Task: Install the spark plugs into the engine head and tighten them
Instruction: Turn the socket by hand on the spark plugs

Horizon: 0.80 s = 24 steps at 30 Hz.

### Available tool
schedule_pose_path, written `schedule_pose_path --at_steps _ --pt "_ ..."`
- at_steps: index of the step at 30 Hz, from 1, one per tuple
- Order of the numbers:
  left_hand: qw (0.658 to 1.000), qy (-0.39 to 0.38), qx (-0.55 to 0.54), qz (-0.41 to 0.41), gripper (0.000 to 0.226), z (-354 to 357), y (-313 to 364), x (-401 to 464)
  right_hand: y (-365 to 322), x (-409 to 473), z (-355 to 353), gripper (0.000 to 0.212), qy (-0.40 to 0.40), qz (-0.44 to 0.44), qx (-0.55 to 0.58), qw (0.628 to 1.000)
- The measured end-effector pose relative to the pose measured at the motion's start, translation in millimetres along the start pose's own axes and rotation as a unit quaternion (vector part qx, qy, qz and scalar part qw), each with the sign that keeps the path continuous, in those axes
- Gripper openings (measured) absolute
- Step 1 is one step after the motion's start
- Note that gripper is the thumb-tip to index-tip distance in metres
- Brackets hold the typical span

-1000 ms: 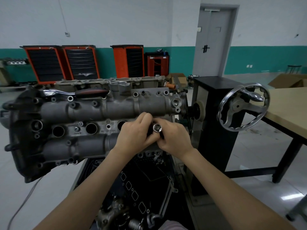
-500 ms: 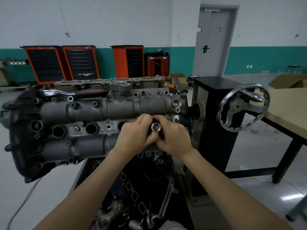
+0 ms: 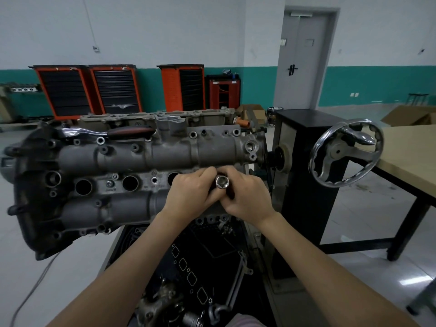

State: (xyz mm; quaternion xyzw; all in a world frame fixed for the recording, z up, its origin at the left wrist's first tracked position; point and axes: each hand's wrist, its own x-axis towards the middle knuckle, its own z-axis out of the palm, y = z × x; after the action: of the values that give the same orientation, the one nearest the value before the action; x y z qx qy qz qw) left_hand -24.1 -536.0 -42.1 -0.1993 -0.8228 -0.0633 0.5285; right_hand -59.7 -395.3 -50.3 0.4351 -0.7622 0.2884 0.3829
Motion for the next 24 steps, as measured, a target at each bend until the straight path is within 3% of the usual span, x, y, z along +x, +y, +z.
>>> schedule_pose_path --at_steps 3,8,13,19,24 --pt "1.0 -0.016 -0.013 -0.014 0.029 -0.9 3.0 1.1 0.4 0.2 0.0 0.035 -0.007 -0.002 0.004 1.0" --pt "1.0 -0.023 -0.005 -0.016 0.031 -1.1 2.0 0.9 0.6 2.3 -0.2 0.017 -0.02 0.008 -0.015 1.0" --pt "1.0 -0.001 0.022 -0.003 0.036 0.3 0.4 1.3 -0.2 2.9 0.7 0.016 0.013 0.014 -0.013 1.0" --pt "0.999 -0.016 -0.021 -0.023 0.027 -1.6 2.9 0.5 0.0 0.7 0.3 0.033 0.003 -0.003 -0.007 1.0" --pt "0.999 -0.025 -0.02 -0.033 0.028 -1.4 2.0 -0.1 0.6 0.9 0.0 0.018 0.002 0.0 0.001 1.0"
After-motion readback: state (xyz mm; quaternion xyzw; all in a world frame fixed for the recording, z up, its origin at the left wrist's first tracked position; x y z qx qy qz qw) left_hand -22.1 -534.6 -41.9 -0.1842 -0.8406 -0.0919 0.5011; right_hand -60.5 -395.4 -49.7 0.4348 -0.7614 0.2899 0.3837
